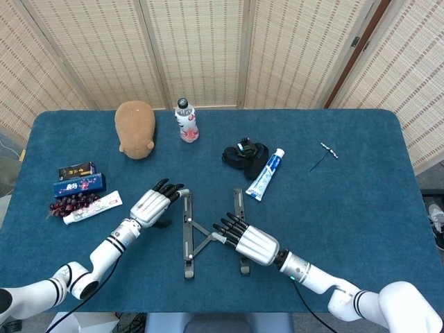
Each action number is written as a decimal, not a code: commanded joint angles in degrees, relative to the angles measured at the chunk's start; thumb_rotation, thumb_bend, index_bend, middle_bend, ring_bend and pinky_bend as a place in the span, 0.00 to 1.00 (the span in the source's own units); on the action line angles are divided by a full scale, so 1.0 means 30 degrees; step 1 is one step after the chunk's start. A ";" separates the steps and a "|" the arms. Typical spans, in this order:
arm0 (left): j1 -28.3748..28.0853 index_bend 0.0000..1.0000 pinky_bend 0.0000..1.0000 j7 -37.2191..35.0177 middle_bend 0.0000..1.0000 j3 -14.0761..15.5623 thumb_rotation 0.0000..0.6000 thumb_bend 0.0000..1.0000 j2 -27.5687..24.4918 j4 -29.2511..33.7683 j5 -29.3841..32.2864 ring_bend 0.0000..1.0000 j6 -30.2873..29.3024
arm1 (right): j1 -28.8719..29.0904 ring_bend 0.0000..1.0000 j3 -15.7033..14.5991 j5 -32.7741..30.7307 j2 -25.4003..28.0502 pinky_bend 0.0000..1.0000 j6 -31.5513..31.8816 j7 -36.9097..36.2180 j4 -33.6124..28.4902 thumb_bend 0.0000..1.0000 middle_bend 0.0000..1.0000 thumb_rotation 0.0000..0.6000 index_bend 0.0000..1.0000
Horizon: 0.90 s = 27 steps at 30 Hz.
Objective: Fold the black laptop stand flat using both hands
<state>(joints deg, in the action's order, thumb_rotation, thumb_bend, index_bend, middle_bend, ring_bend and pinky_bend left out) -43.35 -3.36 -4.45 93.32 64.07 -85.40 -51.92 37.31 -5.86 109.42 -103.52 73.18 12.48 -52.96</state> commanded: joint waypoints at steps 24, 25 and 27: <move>-0.1132 0.11 0.00 -0.0693 0.10 -0.0706 1.00 0.22 0.1757 -0.1577 0.1464 0.13 0.1369 | 0.0207 0.00 -0.0014 0.0057 -0.1271 0.00 0.1024 -0.0010 0.1624 0.00 0.00 1.00 0.00; -0.1145 0.11 0.00 -0.0720 0.10 -0.0728 1.00 0.22 0.1748 -0.1540 0.1522 0.13 0.1409 | 0.0227 0.00 0.0002 0.0046 -0.1333 0.00 0.1045 -0.0024 0.1694 0.00 0.00 1.00 0.00; -0.1181 0.11 0.00 -0.0725 0.10 -0.0752 1.00 0.22 0.1720 -0.1465 0.1614 0.13 0.1486 | 0.0297 0.00 0.0020 0.0050 -0.1474 0.00 0.1086 -0.0067 0.1858 0.00 0.00 1.00 0.00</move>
<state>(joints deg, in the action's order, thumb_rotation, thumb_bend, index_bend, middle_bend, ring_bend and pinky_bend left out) -46.88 -5.53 -6.69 98.50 59.66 -80.57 -47.48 38.13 -5.84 109.58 -107.84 76.39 12.33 -47.49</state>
